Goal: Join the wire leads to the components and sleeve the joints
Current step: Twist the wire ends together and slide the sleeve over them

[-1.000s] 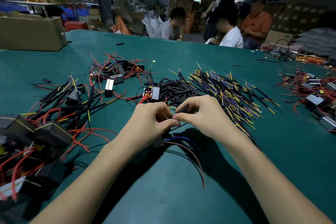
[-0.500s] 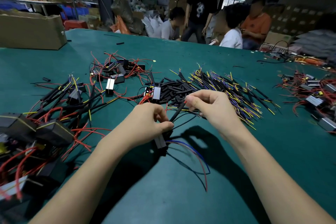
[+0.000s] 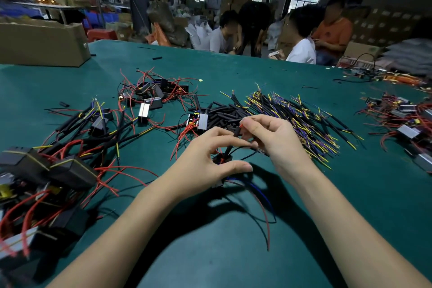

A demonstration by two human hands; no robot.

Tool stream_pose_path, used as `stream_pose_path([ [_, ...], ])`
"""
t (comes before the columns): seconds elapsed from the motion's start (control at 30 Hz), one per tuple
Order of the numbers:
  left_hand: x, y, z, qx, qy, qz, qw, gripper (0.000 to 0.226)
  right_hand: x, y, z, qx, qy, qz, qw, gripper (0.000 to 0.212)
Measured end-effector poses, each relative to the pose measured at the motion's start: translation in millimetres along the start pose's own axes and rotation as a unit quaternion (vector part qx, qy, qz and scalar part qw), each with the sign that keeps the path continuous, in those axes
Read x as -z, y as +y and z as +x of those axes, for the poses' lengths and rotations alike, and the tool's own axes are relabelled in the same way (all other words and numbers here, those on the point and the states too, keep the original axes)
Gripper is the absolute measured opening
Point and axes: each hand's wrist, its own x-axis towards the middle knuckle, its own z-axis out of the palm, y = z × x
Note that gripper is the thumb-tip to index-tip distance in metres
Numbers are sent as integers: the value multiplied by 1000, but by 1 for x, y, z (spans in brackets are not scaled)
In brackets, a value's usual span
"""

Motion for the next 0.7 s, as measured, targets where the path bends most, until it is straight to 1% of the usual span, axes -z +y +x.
stream_pose_path([
  [0.03, -1, -1, 1, -5, 11, 12, 1000, 23, 0, 0, 1, -2, -7, -3, 1000, 10],
  [0.1, -1, -4, 2, 0, 49, -1, 999, 11, 2, 0, 4, -8, -25, -4, 1000, 7],
  [0.13, -1, -5, 2, 8, 69, -17, 997, 10, 5, -1, 6, -10, -28, -6, 1000, 4],
  [0.17, -1, -6, 2, 14, 88, -25, 996, 10, 9, -3, 9, -8, -20, -14, 1000, 6],
  [0.23, -2, -7, 3, 14, 117, -16, 993, 10, 20, -5, 14, -9, 9, -19, 1000, 19],
  [0.3, -4, -6, 3, 2, 123, -5, 992, 9, 30, -1, 17, -31, 10, 15, 999, 38],
  [0.37, -7, -7, 3, -16, 119, -1, 993, 8, 37, 3, 17, -59, -40, 35, 997, 52],
  [0.4, -7, -7, 2, -24, 117, 5, 993, 8, 39, 4, 17, -71, -73, 31, 994, 54],
  [0.47, -8, -10, 2, -34, 118, 18, 992, 8, 46, 3, 16, -86, -117, 16, 989, 51],
  [0.5, -8, -11, 2, -35, 121, 21, 992, 8, 50, 2, 17, -85, -108, 2, 990, 46],
  [0.53, -8, -12, 2, -33, 126, 21, 991, 9, 56, 2, 19, -78, -71, -29, 994, 37],
  [0.57, -8, -13, 1, -32, 132, 21, 991, 10, 61, 3, 22, -70, -14, -84, 994, 26],
  [0.6, -8, -14, 1, -34, 137, 22, 990, 12, 68, 5, 25, -62, 47, -161, 984, 16],
  [0.63, -8, -14, 1, -37, 140, 24, 989, 14, 75, 8, 27, -57, 82, -252, 963, 10],
  [0.67, -7, -14, 1, -40, 142, 27, 989, 17, 80, 13, 30, -60, 78, -341, 935, 8],
  [0.7, -6, -15, 1, -45, 141, 34, 988, 18, 82, 17, 31, -67, 48, -414, 907, 7],
])
